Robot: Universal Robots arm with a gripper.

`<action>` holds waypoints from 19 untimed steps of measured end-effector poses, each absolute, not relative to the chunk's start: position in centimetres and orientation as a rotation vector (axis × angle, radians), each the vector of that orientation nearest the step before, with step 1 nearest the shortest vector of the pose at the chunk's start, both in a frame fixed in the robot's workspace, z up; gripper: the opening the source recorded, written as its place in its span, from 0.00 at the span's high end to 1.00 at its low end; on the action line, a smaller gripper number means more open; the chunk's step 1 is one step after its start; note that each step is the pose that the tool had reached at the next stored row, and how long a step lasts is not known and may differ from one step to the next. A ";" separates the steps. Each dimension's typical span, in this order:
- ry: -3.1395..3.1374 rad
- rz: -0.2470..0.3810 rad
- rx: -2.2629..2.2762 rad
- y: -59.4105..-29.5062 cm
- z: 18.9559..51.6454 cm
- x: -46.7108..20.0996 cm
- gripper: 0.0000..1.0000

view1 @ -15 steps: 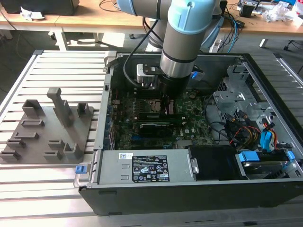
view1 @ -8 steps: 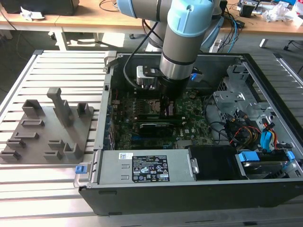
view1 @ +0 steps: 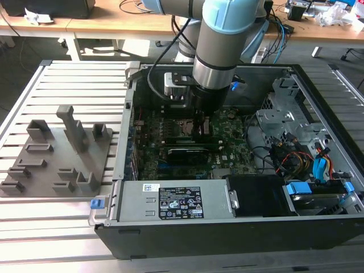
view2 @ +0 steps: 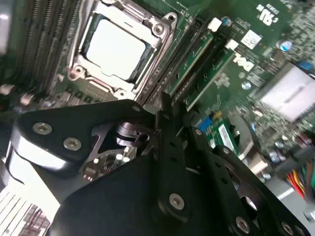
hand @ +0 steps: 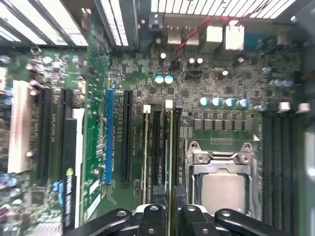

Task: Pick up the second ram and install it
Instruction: 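Insert the second ram into the second slot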

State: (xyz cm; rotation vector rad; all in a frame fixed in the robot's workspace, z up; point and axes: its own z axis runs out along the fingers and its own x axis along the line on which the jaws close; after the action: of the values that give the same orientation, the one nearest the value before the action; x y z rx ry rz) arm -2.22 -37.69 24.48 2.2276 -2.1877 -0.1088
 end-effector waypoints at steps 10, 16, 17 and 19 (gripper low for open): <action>-2.211 -0.050 2.254 -37.3 26.2 -2.2 0.89; -2.205 -0.064 2.246 -37.4 26.2 -2.2 0.89; -2.203 -0.068 2.245 -37.3 26.2 -2.2 0.89; -2.203 -0.068 2.245 -37.3 26.2 -2.2 0.89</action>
State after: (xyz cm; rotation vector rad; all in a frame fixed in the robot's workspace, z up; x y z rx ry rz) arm -2.15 -37.35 26.17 2.2446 -2.2032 -0.0680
